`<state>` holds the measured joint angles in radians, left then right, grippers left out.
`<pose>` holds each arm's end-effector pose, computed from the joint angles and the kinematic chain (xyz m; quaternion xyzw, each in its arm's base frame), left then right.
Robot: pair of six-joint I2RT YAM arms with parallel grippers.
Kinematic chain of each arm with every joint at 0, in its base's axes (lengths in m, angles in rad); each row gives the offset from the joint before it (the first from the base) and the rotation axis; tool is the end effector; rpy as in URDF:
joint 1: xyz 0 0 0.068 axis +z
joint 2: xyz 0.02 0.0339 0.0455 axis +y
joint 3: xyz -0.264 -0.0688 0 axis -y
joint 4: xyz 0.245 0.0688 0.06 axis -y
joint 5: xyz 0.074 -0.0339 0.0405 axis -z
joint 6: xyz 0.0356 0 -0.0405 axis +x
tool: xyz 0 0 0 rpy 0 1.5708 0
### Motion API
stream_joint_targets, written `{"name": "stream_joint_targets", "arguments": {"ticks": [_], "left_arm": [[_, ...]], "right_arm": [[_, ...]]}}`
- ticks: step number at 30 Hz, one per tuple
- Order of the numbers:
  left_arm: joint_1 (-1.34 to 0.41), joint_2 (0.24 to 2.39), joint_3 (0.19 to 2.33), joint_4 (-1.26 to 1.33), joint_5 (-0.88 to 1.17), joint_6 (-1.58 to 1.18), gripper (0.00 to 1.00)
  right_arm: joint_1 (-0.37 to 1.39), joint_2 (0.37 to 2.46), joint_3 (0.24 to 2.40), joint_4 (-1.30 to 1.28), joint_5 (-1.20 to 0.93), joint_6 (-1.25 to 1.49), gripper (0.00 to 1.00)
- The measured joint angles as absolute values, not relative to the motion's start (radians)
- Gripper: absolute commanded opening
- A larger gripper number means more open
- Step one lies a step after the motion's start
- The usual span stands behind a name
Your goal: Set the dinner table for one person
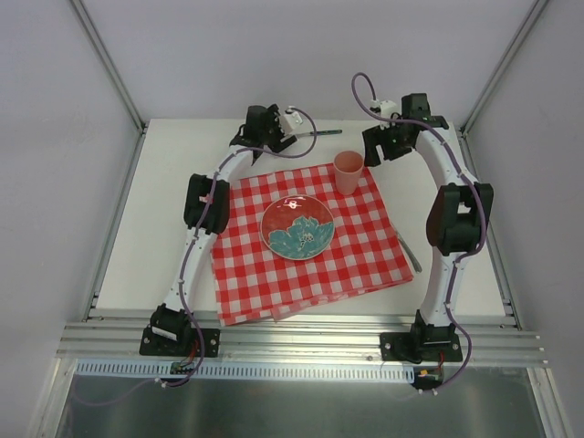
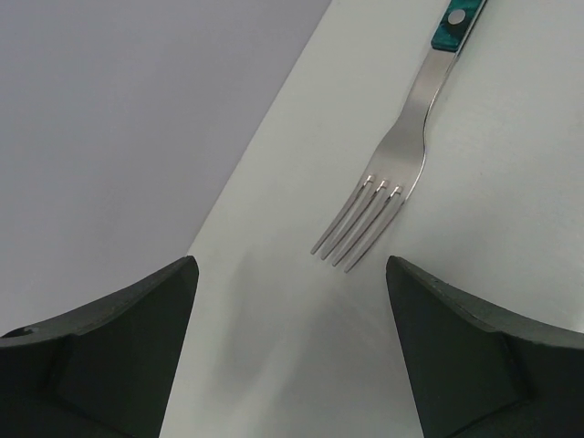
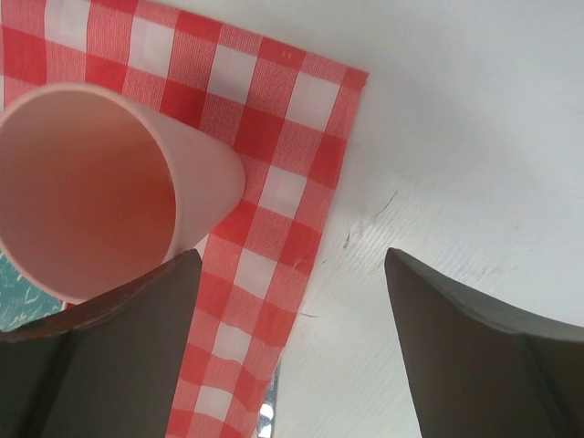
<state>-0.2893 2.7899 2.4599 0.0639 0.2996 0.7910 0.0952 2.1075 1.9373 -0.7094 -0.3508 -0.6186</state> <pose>0.5944 -0.1879 0.1534 0.4818 0.6273 0.0341 0.6109 0.4718 0.0573 0.2752 -0.3791 0.8474 0.0723 0.3647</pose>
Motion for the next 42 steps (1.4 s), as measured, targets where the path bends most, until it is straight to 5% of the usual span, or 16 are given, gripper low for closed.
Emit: {"name": "stream_joint_targets", "arguments": {"ticks": [9,14,16,29,42], "left_arm": [[-0.308,2.56,2.151,0.122,0.223,0.689,0.85],[-0.318,2.351,1.982,0.133,0.197,0.603,0.86],[-0.322,2.267,1.94,0.124,0.197,0.553,0.95],[-0.388,1.995,1.819,0.032,0.167,0.385,0.99],[-0.419,1.915,1.813,-0.397,0.209,0.358,0.99]], "right_arm": [[0.068,2.289,2.233,-0.63,-0.387,-0.501,1.0],[0.059,2.471,2.358,-0.516,-0.42,-0.317,0.97],[0.054,2.535,2.36,-0.468,-0.446,-0.199,0.97],[0.06,2.67,2.333,-0.188,-0.603,0.342,0.97],[0.095,2.778,2.397,0.065,-0.575,0.645,0.97]]}}
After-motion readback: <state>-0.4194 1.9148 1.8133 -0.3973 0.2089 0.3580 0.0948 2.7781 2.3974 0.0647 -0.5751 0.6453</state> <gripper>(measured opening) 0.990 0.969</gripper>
